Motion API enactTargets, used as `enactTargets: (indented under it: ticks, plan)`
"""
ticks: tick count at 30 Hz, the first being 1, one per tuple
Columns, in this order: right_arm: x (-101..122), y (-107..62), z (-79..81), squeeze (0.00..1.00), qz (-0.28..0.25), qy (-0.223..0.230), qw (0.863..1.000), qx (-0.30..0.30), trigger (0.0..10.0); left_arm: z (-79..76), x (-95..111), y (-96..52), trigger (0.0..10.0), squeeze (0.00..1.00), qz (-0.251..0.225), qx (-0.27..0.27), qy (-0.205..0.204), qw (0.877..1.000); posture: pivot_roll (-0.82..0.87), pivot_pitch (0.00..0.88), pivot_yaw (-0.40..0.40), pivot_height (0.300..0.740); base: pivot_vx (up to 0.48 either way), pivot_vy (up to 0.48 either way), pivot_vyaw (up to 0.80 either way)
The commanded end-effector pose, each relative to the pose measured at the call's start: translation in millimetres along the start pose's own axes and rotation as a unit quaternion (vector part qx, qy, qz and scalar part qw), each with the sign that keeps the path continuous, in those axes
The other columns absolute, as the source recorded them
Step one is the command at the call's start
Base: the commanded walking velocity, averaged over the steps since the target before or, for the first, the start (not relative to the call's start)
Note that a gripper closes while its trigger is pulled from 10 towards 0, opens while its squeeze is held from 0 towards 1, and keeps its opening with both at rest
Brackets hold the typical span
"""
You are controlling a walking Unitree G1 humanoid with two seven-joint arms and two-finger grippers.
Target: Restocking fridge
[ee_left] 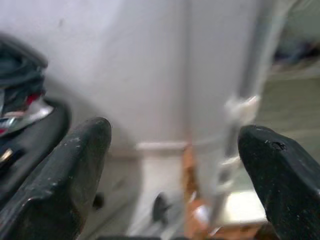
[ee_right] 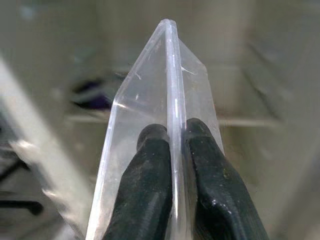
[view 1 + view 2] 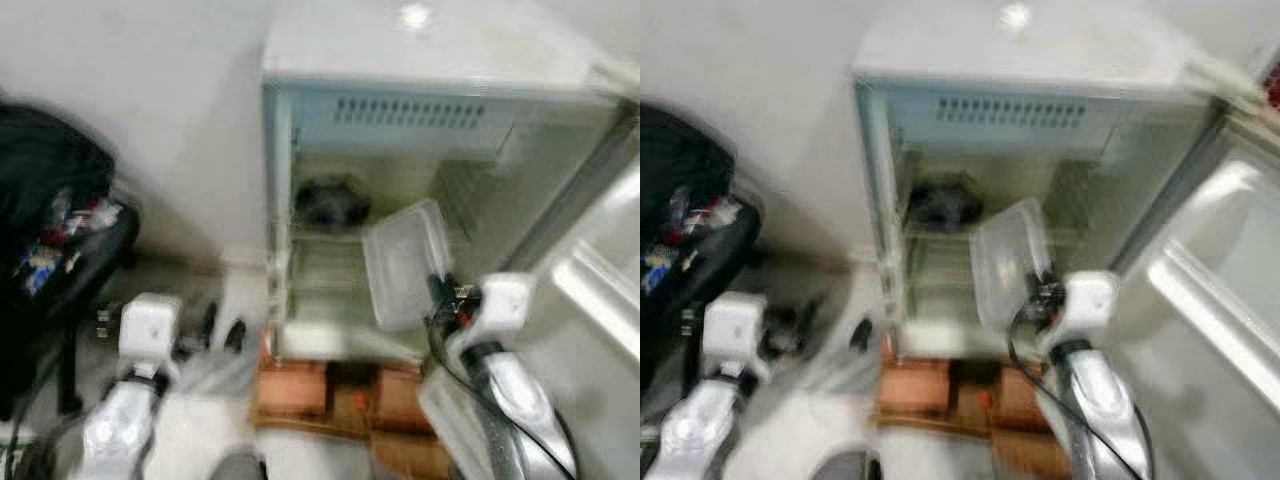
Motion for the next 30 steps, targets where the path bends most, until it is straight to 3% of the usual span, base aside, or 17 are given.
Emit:
enactTargets:
  ticks: [1,14,30]
  plan:
    - [3,-5.7,-13.7,0.0,0.001,-0.009,1.0,-0.022,10.0,-7.4,12,4.5,10.0,0.0,-0.025,-0.008,-0.007,1.0,0.02,0.06,-0.043,0.74,0.349,0.0,0.0]
    - [5,0.4,-9.6,0.0,0.0,-0.008,1.0,-0.016,10.0,-9.4,14,6.2,10.0,0.0,-0.028,-0.008,-0.01,1.0,0.02,0.069,-0.05,0.74,0.34,0.0,0.0]
    - [-4,11.7,-1.5,0.0,0.032,0.012,0.999,-0.008,10.0,-9.0,13,-2.1,10.0,0.0,-0.016,-0.008,-0.006,1.0,0.05,0.122,-0.073,0.74,0.0,0.0,0.0]
Point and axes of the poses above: a point about 5 cm out from each wrist's last joint towards the gripper, its own y axis pointing out of the wrist towards the gripper, its own x axis along the axis of the wrist's last joint, z = x × y, the point moved 1 cm from there along y, pointing out of the wrist towards the gripper, and after that the axes turned 14 degrees about y, right-handed, at the moved point
